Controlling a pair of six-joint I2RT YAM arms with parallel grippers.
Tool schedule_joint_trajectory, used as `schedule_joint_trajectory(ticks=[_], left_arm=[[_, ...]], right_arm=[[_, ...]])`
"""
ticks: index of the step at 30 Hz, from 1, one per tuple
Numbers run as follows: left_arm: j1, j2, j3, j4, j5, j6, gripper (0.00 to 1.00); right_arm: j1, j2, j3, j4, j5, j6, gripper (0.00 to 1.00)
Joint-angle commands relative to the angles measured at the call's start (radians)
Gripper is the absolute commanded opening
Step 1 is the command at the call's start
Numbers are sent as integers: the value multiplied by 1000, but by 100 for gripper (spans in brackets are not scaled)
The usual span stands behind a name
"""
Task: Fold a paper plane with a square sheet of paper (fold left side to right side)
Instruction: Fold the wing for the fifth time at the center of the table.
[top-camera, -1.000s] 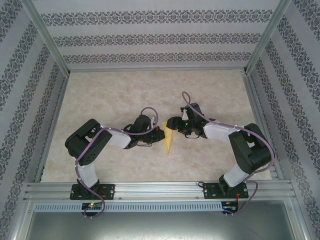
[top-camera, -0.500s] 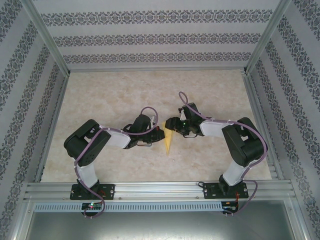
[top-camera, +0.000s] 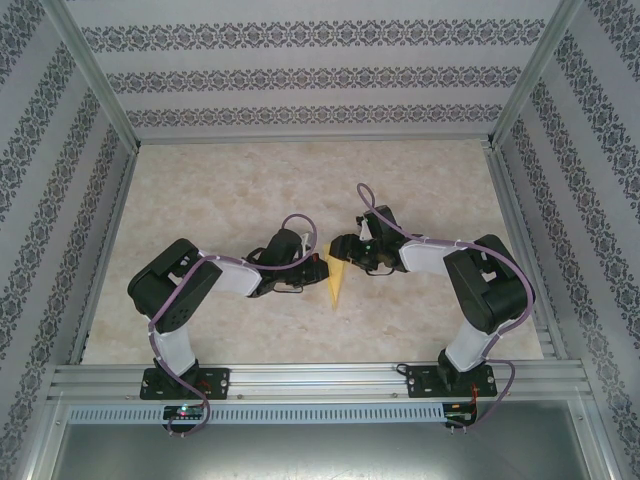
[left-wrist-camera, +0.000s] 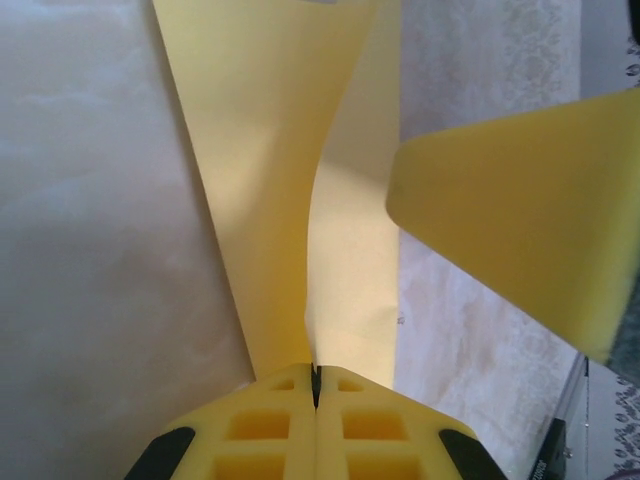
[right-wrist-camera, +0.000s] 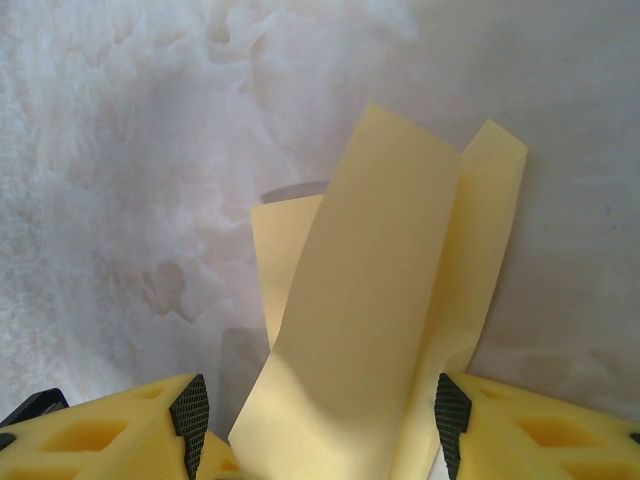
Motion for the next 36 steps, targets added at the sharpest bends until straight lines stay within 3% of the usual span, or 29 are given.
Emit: schedule_joint_trajectory(ticks=[1,16,36], left_arm=[[9,-30,43,-83,-30,76,0],[9,-8,87,-165,-62,127,0],[9,42,71,-134,-49,108,0]], right_arm=[[10,26,39,-28,-9,-10,63],[18,80,77,-121,8,-34,63],[24,78,78,-118,7,-35,63]])
